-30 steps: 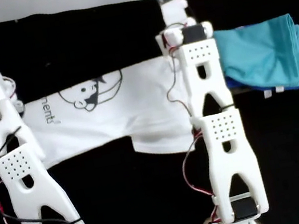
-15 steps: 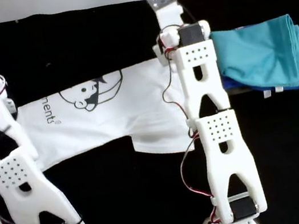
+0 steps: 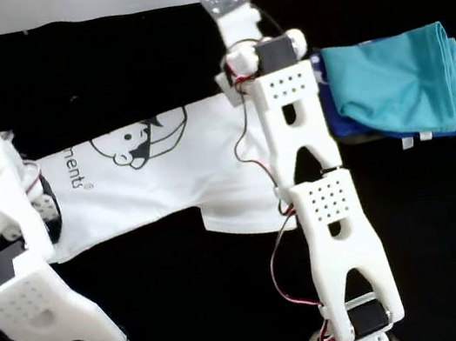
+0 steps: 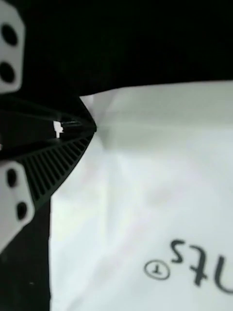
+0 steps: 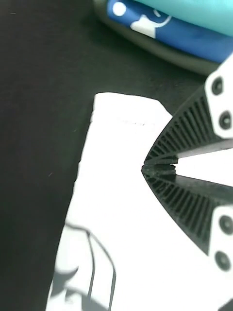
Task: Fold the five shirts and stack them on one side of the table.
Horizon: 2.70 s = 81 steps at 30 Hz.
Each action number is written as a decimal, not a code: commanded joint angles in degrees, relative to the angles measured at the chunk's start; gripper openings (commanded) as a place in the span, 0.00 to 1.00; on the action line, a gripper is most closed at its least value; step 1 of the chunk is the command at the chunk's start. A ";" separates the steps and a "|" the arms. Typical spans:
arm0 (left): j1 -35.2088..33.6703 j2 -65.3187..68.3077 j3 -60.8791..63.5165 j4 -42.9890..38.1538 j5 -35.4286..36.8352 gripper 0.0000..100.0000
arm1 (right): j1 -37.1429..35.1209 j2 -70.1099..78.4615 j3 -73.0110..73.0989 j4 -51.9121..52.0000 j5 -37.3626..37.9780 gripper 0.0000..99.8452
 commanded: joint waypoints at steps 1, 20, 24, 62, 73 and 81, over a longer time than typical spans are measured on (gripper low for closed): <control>-0.84 -7.34 8.92 -7.03 -0.18 0.01 | -1.80 -5.93 -5.67 0.84 0.18 0.01; -0.66 -24.66 42.07 -38.86 0.09 0.01 | -8.92 -19.91 45.58 -1.71 0.35 0.01; -0.57 -24.66 42.07 -38.86 0.09 0.01 | -10.77 -19.91 50.68 -2.51 0.53 0.01; -0.57 -24.66 42.07 -38.86 0.09 0.01 | -15.43 -31.25 78.64 -13.67 10.46 0.01; -0.57 -24.66 41.98 -38.86 0.09 0.01 | -15.69 -34.77 80.66 -7.60 10.46 0.01; -0.57 -24.66 41.98 -38.86 0.09 0.01 | -22.29 -35.03 83.91 -5.32 10.81 0.01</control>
